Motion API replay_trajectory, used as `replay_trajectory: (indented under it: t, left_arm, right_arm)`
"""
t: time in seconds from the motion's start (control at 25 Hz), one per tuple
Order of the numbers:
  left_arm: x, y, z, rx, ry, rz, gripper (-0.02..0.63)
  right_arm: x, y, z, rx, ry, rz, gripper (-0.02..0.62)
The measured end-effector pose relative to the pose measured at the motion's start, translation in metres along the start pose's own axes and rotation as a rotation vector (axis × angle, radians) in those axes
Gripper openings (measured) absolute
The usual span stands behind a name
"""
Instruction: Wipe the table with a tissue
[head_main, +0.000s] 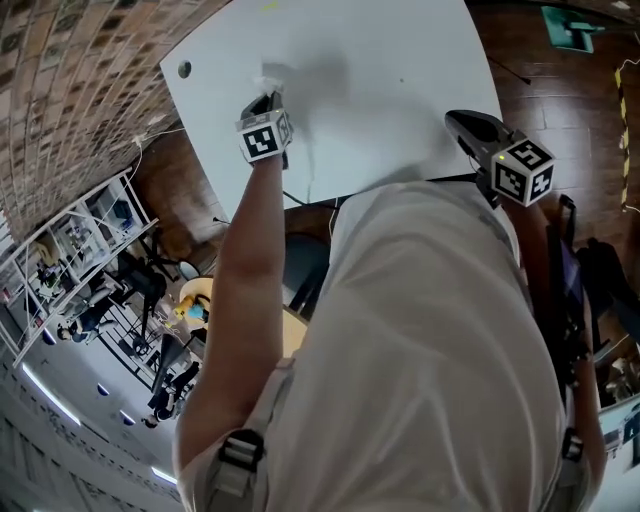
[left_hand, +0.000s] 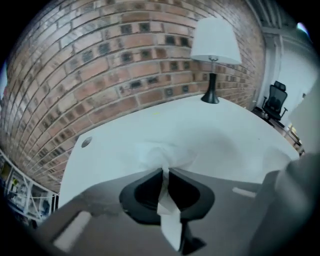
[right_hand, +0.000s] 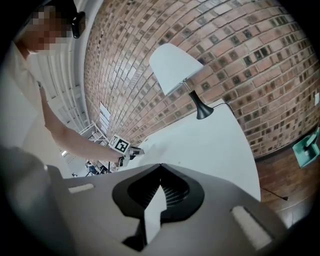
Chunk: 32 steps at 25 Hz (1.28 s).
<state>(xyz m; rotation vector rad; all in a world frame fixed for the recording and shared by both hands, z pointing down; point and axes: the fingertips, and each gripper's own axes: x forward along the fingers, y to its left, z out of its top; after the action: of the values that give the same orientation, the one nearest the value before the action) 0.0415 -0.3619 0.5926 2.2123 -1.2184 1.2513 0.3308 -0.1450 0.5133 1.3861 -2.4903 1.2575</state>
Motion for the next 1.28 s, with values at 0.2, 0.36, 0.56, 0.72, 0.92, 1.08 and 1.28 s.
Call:
replay_trajectory:
  t: [0.2, 0.36, 0.56, 0.72, 0.92, 1.08, 1.28]
  left_arm:
    - [0.027, 0.035, 0.022, -0.063, 0.043, 0.042, 0.032]
    - [0.039, 0.024, 0.032, -0.046, 0.051, 0.124, 0.016]
    - [0.037, -0.036, 0.040, 0.126, -0.010, -0.040, 0.015]
    - [0.028, -0.096, 0.037, 0.259, 0.015, -0.319, 0.026]
    - [0.015, -0.148, 0.007, 0.483, 0.064, -0.465, 0.028]
    - [0.002, -0.166, 0.010, 0.537, -0.014, -0.468, 0.031]
    - [0.013, -0.186, 0.021, 0.558, -0.042, -0.457, 0.032]
  right_arm:
    - [-0.016, -0.012, -0.007, 0.037, -0.012, -0.064, 0.006]
    - [-0.030, -0.020, -0.014, 0.066, -0.031, -0.109, 0.006]
    - [-0.039, -0.022, -0.025, 0.096, -0.046, -0.128, 0.006]
    - [-0.027, -0.017, -0.023, 0.095, -0.046, -0.102, 0.006]
    - [-0.017, -0.009, -0.011, 0.073, -0.057, -0.083, 0.006]
    - [-0.011, -0.005, -0.005, 0.065, -0.062, -0.082, 0.006]
    - [-0.023, -0.011, -0.008, 0.072, -0.063, -0.109, 0.006]
